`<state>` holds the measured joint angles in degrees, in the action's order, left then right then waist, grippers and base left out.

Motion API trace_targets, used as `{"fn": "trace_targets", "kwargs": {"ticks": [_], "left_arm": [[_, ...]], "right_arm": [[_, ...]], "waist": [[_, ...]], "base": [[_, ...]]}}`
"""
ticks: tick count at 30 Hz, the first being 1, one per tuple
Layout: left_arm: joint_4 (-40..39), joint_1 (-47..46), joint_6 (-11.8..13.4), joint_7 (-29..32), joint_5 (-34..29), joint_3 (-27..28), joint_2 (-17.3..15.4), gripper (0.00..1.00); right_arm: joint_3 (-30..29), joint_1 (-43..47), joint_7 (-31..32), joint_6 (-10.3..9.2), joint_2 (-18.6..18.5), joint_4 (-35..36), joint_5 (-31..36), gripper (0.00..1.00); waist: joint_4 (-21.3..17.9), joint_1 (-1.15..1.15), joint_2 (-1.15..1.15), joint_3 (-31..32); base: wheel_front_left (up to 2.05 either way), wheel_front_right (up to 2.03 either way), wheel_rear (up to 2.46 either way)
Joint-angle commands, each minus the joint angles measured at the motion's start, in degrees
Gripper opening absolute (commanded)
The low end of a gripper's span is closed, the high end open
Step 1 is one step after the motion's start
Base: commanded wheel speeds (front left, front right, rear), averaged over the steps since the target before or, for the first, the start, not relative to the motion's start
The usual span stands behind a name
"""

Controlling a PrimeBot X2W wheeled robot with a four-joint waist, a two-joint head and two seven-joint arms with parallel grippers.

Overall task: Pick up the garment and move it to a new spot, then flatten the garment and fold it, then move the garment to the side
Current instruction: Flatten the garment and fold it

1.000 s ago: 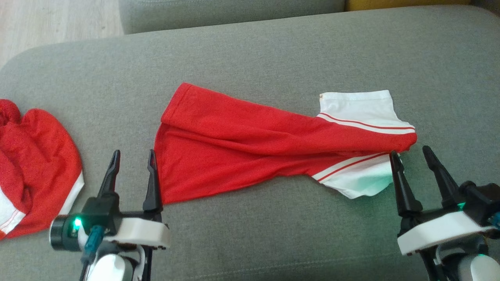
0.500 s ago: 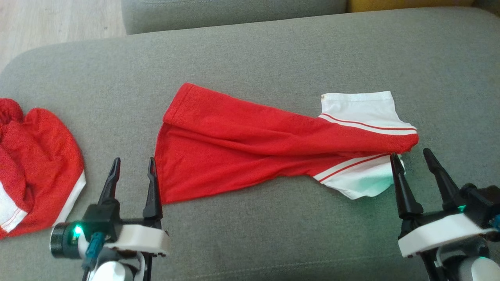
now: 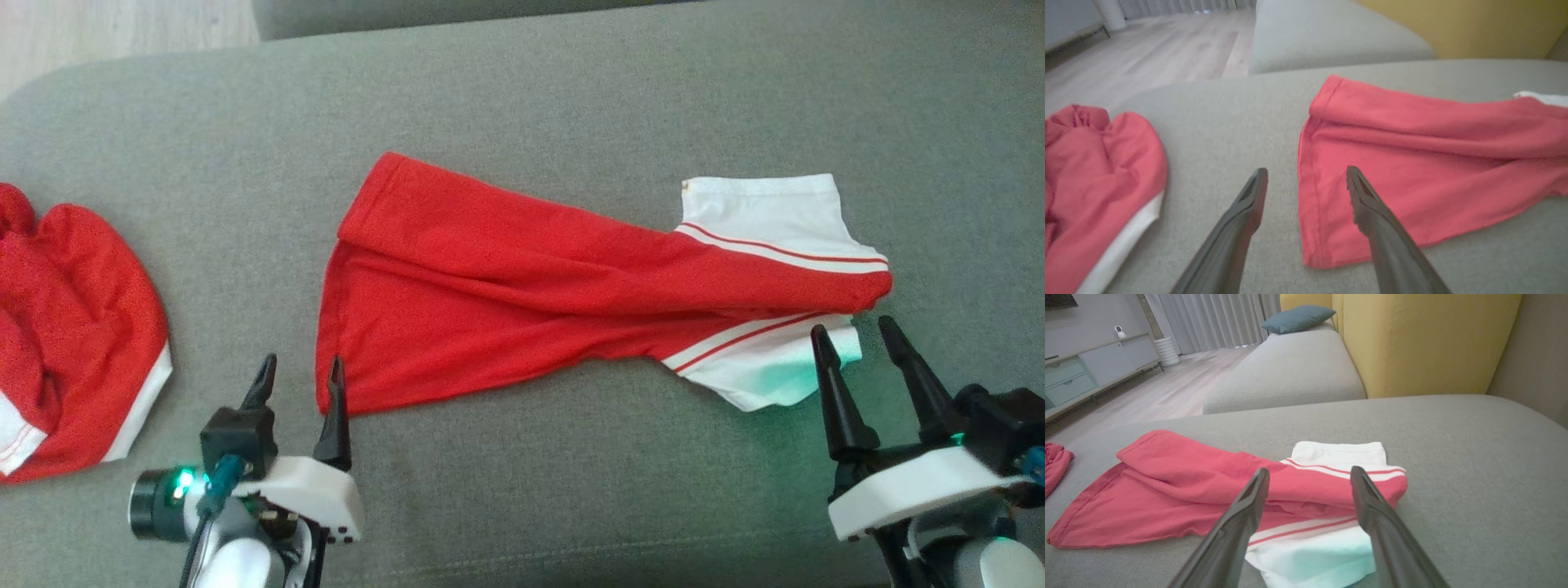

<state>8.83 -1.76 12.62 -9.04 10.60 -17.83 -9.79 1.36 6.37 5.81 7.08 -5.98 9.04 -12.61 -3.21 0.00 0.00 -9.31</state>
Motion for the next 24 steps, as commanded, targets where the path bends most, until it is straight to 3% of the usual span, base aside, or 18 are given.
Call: {"fn": "trace_targets", "kwargs": {"ticks": [1, 11, 12, 14, 24], "left_arm": [[-0.48, -2.72, -0.30, 0.59, 0.59, 1.83, -0.47, 1.00], [8.92, -5.83, -3.41, 8.76, 5.09, 1.49, -0.10, 1.00], [9.29, -6.03, -3.60, 9.37, 5.35, 1.43, -0.13, 0.81], [10.02, -6.31, -4.01, 10.71, 5.95, 1.30, -0.13, 0.00], [9.20, -7.69, -3.51, 10.22, 5.66, 0.86, -0.49, 0.00]], "right_arm": [[1.35, -2.11, -0.10, 0.41, -0.35, 1.58, -0.28, 1.00], [1.08, -3.34, 0.00, 0.41, -0.79, -2.06, -1.46, 1.00], [0.89, -3.40, 0.01, 0.41, -0.82, -2.42, -1.60, 1.00], [0.29, -3.34, 0.49, 0.41, -0.99, -3.54, -2.04, 1.00], [-3.52, -4.27, 7.92, 0.41, -3.95, -10.75, -3.75, 1.00]], "waist": [[-0.16, 0.00, 0.00, -0.67], [-1.03, 0.00, 0.00, -3.08], [-1.08, 0.00, 0.00, -3.16], [-1.20, 0.00, 0.00, -3.34], [-1.18, 0.00, 0.00, -5.39]], "base": [[0.00, 0.00, 0.00], [0.00, 0.00, 0.00], [0.00, 0.00, 0.00], [0.00, 0.00, 0.00], [0.00, 0.00, 0.00]]}}
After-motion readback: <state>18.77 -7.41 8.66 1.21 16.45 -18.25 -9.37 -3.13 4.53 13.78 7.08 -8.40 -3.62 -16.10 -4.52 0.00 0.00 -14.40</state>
